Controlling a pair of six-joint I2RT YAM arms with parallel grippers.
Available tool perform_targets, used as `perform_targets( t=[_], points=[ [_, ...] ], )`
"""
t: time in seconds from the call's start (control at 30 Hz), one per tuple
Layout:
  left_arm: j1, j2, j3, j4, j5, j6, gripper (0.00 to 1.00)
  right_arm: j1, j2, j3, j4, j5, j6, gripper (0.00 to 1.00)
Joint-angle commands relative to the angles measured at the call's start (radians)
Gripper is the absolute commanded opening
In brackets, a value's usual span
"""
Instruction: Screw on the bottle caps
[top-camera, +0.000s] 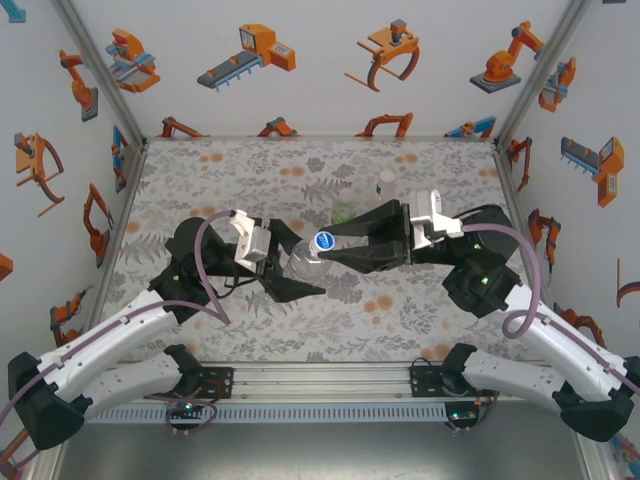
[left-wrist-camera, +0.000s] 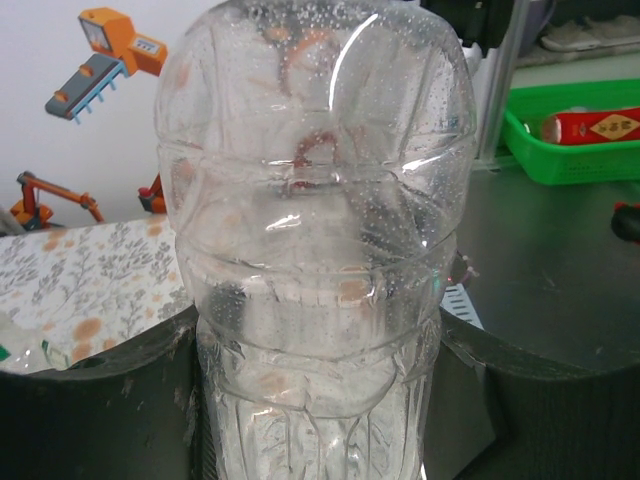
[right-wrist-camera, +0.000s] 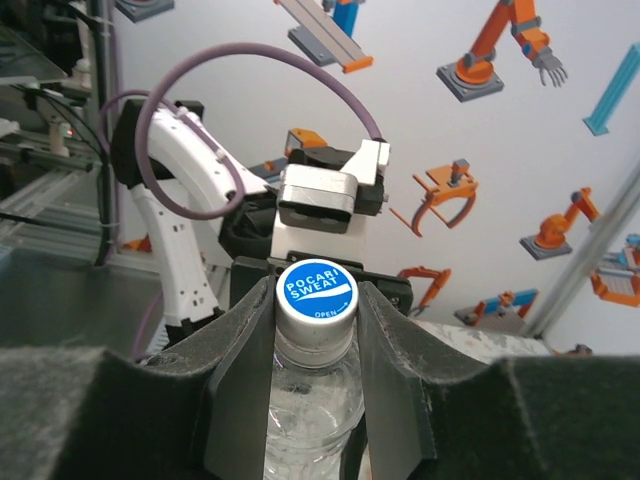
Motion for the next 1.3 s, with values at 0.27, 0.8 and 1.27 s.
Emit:
perform_targets(
  t=[0.27, 0.8, 1.27],
  points=[
    [0.000, -0.017, 0.002, 0.013, -0.117, 0.028, 0.00, 0.004, -0.004, 0.033, -0.154, 0.097, -0.059, 0.22],
    [-0.002, 0.053, -0.015, 0.046, -0.708, 0.156, 0.00, 0.006, 0.137, 0.030, -0.203, 0.703, 0.243, 0.00],
    [-0.004, 0.101, 0.021, 0.050, -0.701, 0.117, 0.00, 0.006, 0.093, 0.043, -0.192, 0.697, 0.269, 0.52]
  ],
)
